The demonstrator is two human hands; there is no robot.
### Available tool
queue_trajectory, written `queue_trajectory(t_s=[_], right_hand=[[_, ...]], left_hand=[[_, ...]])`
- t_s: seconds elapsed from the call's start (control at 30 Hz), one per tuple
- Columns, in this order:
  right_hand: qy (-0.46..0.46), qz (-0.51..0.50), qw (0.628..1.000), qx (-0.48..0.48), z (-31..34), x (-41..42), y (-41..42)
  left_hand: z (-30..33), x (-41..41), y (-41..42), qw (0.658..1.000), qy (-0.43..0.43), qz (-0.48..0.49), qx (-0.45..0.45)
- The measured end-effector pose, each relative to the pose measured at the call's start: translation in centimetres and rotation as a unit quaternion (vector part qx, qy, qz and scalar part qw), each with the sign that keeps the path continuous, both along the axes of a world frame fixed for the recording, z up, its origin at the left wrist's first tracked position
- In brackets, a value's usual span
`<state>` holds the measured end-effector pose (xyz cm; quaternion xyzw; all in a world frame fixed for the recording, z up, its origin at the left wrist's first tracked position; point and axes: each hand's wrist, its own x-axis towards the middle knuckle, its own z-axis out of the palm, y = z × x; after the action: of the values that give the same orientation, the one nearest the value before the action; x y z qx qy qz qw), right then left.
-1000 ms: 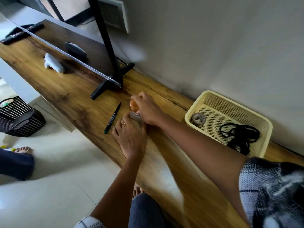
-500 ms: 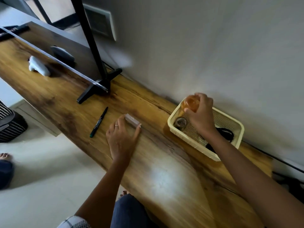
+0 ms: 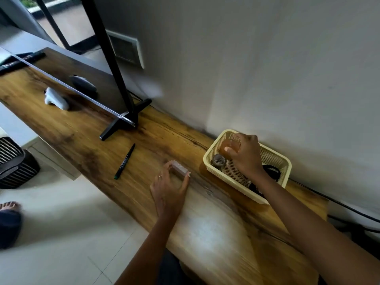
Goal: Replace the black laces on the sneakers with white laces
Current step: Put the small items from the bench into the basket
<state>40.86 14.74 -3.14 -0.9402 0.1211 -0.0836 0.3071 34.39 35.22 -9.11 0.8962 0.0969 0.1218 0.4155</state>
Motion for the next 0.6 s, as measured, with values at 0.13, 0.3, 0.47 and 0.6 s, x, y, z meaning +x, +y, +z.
queue_trajectory(t_s=[0.13, 0.3, 0.47, 0.6], right_hand=[[-0.090, 0.042, 0.993, 0.066, 2.5, -2.1, 3.2], [-0.035, 0.149, 0.983, 0.099, 3.3, -4.4, 7.7], [-0.047, 0.109, 0.988, 0.102, 3.1, -5.1, 7.8], [-0.043, 0.012, 0.992, 0.118, 2.9, -4.9, 5.4]], left_hand=[[0.7, -0.1, -1.8, 0.999, -0.032, -0.022, 0.005], [3.1, -0.4, -3.3, 0.998, -0.049, -0.025, 0.020], [3.1, -0.4, -2.1, 0.992, -0.068, -0.076, 0.074], [2.7, 0.2, -0.2, 0.992, -0.046, -0.070, 0.090]])
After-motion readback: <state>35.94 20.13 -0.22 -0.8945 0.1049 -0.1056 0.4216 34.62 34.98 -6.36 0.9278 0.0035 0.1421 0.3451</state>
